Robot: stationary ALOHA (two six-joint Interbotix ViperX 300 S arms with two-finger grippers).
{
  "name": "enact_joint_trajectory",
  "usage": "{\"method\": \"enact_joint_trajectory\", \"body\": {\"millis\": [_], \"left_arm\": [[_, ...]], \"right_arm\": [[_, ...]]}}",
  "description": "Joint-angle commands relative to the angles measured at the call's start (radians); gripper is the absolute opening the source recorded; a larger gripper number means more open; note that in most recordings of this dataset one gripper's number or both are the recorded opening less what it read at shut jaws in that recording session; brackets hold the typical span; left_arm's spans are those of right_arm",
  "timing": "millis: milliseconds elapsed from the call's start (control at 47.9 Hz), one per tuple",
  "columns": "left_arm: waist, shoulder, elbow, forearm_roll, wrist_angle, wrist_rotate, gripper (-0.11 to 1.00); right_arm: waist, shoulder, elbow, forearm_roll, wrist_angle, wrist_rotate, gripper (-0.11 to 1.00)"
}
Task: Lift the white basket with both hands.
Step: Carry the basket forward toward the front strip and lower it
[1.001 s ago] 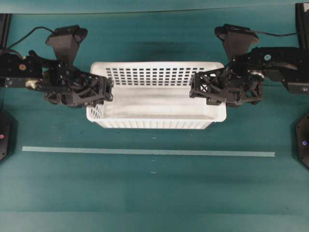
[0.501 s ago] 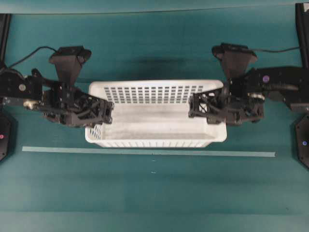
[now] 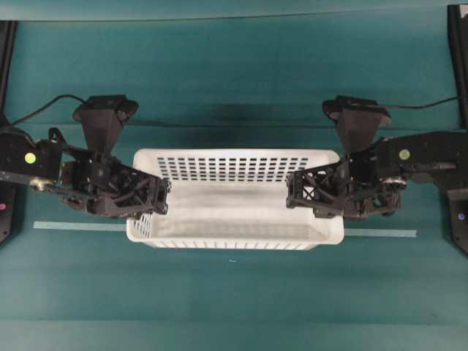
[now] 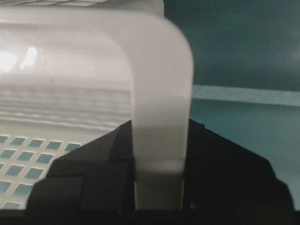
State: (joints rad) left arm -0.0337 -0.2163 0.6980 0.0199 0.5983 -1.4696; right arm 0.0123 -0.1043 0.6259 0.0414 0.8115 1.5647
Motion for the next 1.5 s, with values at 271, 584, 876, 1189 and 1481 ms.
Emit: {"method": "enact_joint_trajectory", "body": {"millis": [271, 584, 876, 1189, 1481], "left_arm": [[-0.046, 0.012, -0.025, 0.009, -0.008, -0.002, 0.03], [-0.052, 0.06, -0.025, 0.009, -0.018, -0.017, 0.03], [-0.052, 0.054, -0.014, 0.009, -0.017, -0.018, 0.0], [-0.054, 0.051, -0.011, 0.009, -0.012, -0.011, 0.0], [-0.054, 0.049, -0.005, 0.011, -0.012, -0.009, 0.0]], "right_arm": [[0.058, 0.018, 0.015, -0.005, -0.035, 0.044, 0.17], [0.061, 0.035, 0.02, -0.011, -0.046, 0.048, 0.17], [0.06, 0.044, 0.02, -0.014, -0.074, 0.048, 0.17], [0.061, 0.054, 0.021, -0.011, -0.074, 0.049, 0.17], [0.063, 0.058, 0.032, -0.012, -0.089, 0.049, 0.17]]}}
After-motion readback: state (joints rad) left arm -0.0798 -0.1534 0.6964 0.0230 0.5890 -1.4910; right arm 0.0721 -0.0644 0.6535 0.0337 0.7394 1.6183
